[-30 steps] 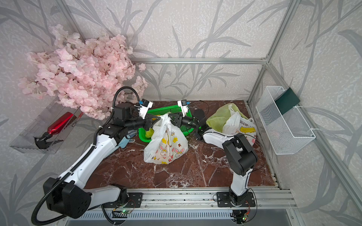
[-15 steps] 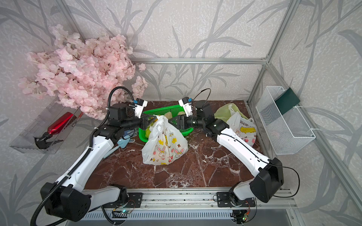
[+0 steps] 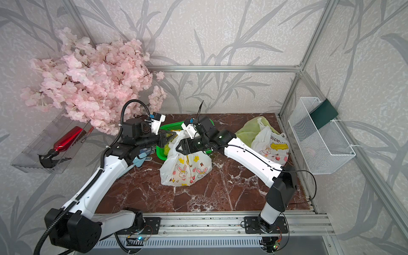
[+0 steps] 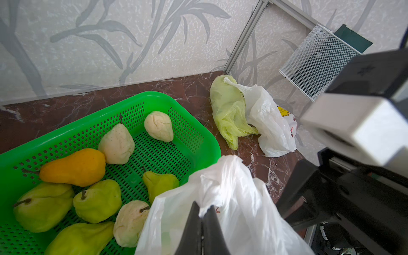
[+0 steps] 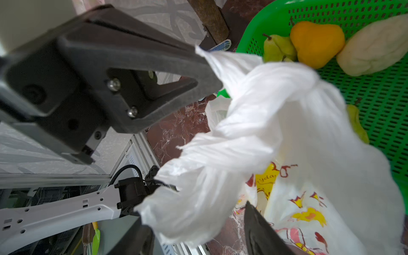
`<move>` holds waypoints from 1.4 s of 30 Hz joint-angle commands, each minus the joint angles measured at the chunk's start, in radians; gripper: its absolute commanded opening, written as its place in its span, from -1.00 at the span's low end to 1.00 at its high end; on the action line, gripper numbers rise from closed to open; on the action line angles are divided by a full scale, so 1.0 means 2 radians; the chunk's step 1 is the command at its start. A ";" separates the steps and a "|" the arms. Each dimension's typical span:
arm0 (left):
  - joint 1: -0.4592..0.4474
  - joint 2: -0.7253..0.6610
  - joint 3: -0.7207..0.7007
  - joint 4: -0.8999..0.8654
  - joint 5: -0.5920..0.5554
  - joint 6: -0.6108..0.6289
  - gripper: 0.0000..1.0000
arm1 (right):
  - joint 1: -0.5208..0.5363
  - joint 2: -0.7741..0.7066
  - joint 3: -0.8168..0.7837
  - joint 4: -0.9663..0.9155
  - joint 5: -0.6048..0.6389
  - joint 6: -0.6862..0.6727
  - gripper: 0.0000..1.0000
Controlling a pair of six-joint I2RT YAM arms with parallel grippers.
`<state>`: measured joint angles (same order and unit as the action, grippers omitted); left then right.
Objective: Place the pears into plastic bags & tie knots
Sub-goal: Tie the plastic bag at the center of the board.
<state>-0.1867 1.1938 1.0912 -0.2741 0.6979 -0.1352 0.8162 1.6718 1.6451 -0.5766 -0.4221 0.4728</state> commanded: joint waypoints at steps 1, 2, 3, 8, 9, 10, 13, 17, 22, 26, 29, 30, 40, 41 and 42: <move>0.001 -0.013 -0.009 0.013 0.010 -0.007 -1.00 | 0.001 0.001 0.033 -0.005 0.015 0.009 0.25; 0.001 -0.014 -0.009 0.013 0.010 -0.007 -1.00 | 0.001 0.003 0.034 -0.005 0.014 0.011 0.25; 0.001 -0.014 -0.009 0.013 0.010 -0.006 -1.00 | 0.001 0.004 0.036 -0.005 0.015 0.011 0.24; 0.001 -0.014 -0.010 0.015 0.009 -0.008 -1.00 | -0.001 0.008 0.043 -0.006 0.014 0.011 0.01; 0.001 -0.015 -0.011 0.016 0.009 -0.009 -1.00 | -0.002 0.009 0.042 -0.006 0.014 0.011 -0.09; 0.001 -0.015 -0.010 0.016 0.009 -0.010 -1.00 | -0.004 0.010 0.040 -0.007 0.013 0.012 -0.18; 0.001 -0.017 -0.010 0.012 0.005 -0.009 -1.00 | -0.012 0.002 0.026 -0.005 0.018 0.014 -0.52; 0.015 -0.027 -0.011 -0.011 -0.024 -0.009 -1.00 | -0.036 -0.046 -0.035 0.017 0.033 0.017 -1.00; 0.065 -0.059 -0.034 -0.058 -0.087 -0.021 -1.00 | -0.087 -0.112 -0.149 0.018 0.042 0.025 -1.00; 0.102 -0.079 -0.073 -0.095 -0.130 -0.028 -1.00 | -0.157 -0.161 -0.258 0.022 0.046 0.026 -1.00; 0.127 -0.083 -0.097 -0.113 -0.156 -0.037 -1.00 | -0.220 -0.181 -0.321 0.027 0.038 0.017 -1.00; 0.132 -0.082 -0.100 -0.119 -0.162 -0.037 -1.00 | -0.235 -0.183 -0.334 0.028 0.032 0.014 -1.00; 0.137 -0.071 -0.077 -0.128 -0.110 -0.005 -1.00 | -0.216 -0.173 -0.274 -0.048 0.085 -0.058 -0.93; 0.135 -0.072 -0.070 -0.128 -0.066 -0.004 -1.00 | -0.185 -0.174 -0.251 -0.067 0.106 -0.079 -0.60; 0.129 -0.070 -0.062 -0.131 -0.038 -0.008 -0.90 | -0.151 -0.171 -0.227 -0.087 0.135 -0.093 -0.20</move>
<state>0.0528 1.0668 0.8963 -0.5407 0.5694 -0.1738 0.4206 1.3384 1.0851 -0.5911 -0.3546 0.3969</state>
